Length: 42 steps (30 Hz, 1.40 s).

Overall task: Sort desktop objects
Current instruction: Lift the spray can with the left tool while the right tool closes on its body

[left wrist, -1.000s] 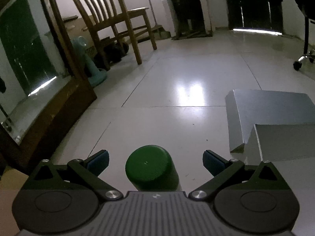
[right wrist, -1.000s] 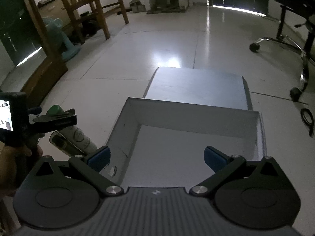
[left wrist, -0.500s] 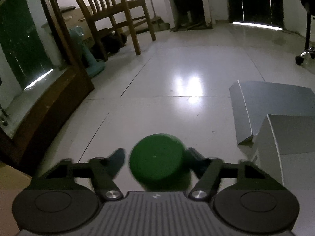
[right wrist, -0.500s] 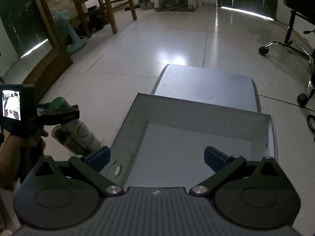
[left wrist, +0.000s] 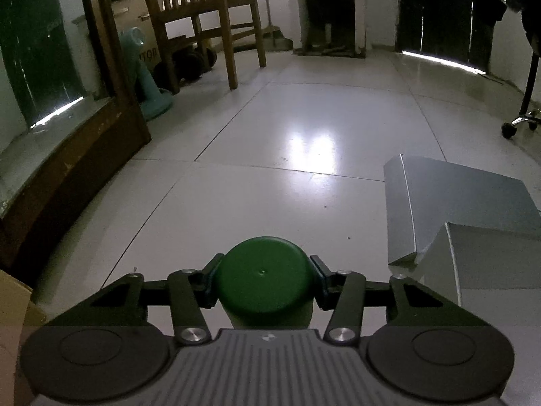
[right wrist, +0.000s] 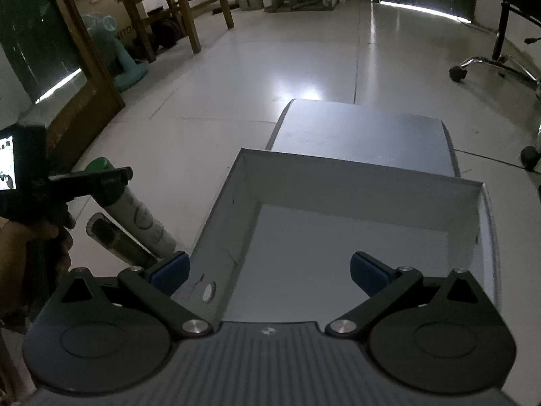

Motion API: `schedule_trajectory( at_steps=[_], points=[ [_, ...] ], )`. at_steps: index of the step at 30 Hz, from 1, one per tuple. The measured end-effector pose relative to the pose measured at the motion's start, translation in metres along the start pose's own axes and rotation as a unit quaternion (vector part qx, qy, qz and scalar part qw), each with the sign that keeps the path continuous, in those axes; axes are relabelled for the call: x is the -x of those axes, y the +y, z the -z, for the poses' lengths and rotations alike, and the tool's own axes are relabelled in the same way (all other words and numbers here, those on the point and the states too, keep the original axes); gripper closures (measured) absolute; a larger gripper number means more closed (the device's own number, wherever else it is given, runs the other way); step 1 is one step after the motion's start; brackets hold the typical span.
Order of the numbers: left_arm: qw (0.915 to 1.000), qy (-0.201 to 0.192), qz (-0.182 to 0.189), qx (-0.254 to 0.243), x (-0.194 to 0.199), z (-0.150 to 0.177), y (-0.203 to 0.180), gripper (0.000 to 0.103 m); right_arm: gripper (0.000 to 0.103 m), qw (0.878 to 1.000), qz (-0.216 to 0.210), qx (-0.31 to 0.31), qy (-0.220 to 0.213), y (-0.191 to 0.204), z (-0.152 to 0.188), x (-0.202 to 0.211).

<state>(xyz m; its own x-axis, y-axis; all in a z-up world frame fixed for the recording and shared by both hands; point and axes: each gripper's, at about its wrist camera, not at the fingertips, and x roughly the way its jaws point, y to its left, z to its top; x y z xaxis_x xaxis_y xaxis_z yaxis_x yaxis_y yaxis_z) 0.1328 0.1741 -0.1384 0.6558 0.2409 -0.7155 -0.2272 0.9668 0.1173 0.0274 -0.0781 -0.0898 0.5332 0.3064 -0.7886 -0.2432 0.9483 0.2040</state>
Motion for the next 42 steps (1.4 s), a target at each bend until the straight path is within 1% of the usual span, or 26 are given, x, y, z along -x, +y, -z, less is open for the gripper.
schedule_trajectory(
  at_steps=[5, 9, 13, 15, 19, 21, 24, 27, 31, 35, 37, 38, 39, 40, 42],
  points=[
    [1.0, -0.001, 0.002, 0.0, 0.004, -0.004, -0.001, 0.058, 0.0, 0.999, -0.009, 0.025, -0.034, 0.006, 0.005, -0.009],
    [0.9999, 0.002, 0.01, 0.012, 0.011, -0.018, 0.002, 0.058, 0.0, 0.997, -0.038, 0.046, -0.056, 0.013, 0.013, -0.017],
    [0.9996, -0.003, 0.023, 0.014, 0.029, -0.04, 0.0, 0.058, 0.0, 0.991, -0.067, 0.074, -0.085, 0.023, 0.016, -0.022],
    [0.9991, -0.004, 0.037, 0.018, 0.04, -0.051, -0.002, 0.058, 0.0, 0.987, -0.082, 0.088, -0.103, 0.029, 0.017, -0.024],
    [0.996, -0.002, 0.081, 0.037, 0.065, -0.073, -0.006, 0.058, 0.0, 0.978, -0.104, 0.114, -0.139, 0.047, 0.013, -0.031],
    [0.9943, -0.004, 0.1, 0.039, 0.077, -0.083, -0.012, 0.058, 0.0, 0.973, -0.107, 0.132, -0.157, 0.058, 0.012, -0.036],
    [0.9911, -0.013, 0.127, 0.039, 0.089, -0.092, -0.019, 0.058, 0.0, 0.968, -0.093, 0.154, -0.172, 0.073, 0.009, -0.046],
    [0.9888, -0.012, 0.144, 0.038, 0.093, -0.098, -0.023, 0.058, 0.001, 0.963, -0.081, 0.169, -0.193, 0.08, 0.007, -0.054],
    [0.9857, -0.01, 0.162, 0.046, 0.093, -0.101, -0.026, 0.058, 0.003, 0.958, -0.077, 0.182, -0.207, 0.084, 0.003, -0.063],
    [0.9838, -0.007, 0.171, 0.051, 0.096, -0.101, -0.028, 0.058, 0.01, 0.95, -0.068, 0.207, -0.223, 0.091, 0.0, -0.073],
    [0.9821, -0.004, 0.18, 0.057, 0.096, -0.102, -0.027, 0.058, 0.015, 0.946, -0.062, 0.223, -0.228, 0.096, -0.001, -0.079],
    [0.9812, -0.003, 0.184, 0.058, 0.097, -0.103, -0.028, 0.058, 0.02, 0.944, -0.057, 0.23, -0.23, 0.098, -0.001, -0.081],
    [0.9805, -0.002, 0.188, 0.058, 0.097, -0.103, -0.029, 0.058, 0.028, 0.942, -0.051, 0.236, -0.232, 0.101, -0.001, -0.084],
    [0.9801, -0.002, 0.19, 0.059, 0.098, -0.102, -0.03, 0.058, 0.032, 0.94, -0.048, 0.244, -0.234, 0.102, 0.0, -0.086],
    [0.9801, -0.003, 0.191, 0.053, 0.099, -0.102, -0.033, 0.058, 0.047, 0.936, -0.039, 0.255, -0.24, 0.103, 0.002, -0.089]
  ],
)
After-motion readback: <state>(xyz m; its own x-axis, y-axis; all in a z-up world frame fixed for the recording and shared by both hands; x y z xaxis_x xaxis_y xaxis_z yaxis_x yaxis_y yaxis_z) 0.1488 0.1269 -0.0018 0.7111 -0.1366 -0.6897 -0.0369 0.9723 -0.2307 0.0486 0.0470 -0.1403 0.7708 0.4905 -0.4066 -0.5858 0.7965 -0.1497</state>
